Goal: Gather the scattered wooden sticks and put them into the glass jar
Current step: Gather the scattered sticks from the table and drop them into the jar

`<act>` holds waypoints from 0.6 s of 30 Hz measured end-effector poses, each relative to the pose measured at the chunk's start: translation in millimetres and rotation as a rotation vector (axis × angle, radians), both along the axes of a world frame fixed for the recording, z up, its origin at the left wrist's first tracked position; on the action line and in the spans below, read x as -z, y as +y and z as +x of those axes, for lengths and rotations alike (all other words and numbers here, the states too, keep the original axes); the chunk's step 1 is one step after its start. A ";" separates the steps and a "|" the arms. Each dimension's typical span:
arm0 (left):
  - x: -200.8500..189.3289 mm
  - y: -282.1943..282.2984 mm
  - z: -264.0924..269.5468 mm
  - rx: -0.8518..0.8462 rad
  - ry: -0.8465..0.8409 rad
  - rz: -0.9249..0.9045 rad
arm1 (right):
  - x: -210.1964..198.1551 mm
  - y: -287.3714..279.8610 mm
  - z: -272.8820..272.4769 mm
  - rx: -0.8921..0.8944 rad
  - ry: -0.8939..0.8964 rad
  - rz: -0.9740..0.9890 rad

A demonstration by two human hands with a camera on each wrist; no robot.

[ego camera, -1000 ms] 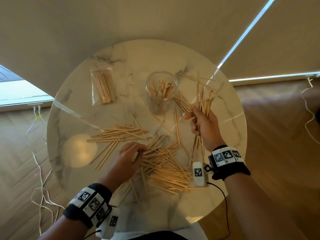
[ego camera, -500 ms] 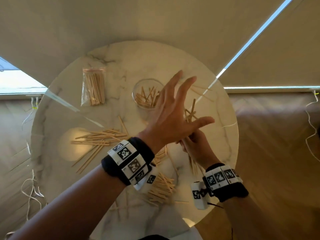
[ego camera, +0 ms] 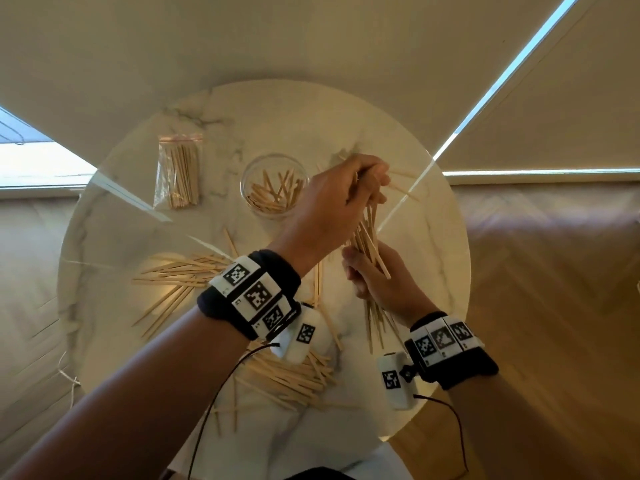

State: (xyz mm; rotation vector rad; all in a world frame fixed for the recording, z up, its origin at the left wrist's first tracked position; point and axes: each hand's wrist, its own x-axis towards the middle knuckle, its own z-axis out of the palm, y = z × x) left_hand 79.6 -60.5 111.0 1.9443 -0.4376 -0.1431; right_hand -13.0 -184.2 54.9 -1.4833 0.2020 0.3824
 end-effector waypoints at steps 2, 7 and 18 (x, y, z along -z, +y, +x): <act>0.5 3.0 -6.2 -0.001 0.012 -0.015 | 6.3 -2.2 1.2 -0.040 -0.013 -0.037; 7.9 43.2 -37.8 -0.084 -0.005 -0.146 | 20.8 10.6 -4.6 -0.223 -0.246 -0.338; 69.1 166.6 -99.5 -0.571 0.088 -0.237 | 24.9 98.2 -5.7 -0.647 -0.230 -0.497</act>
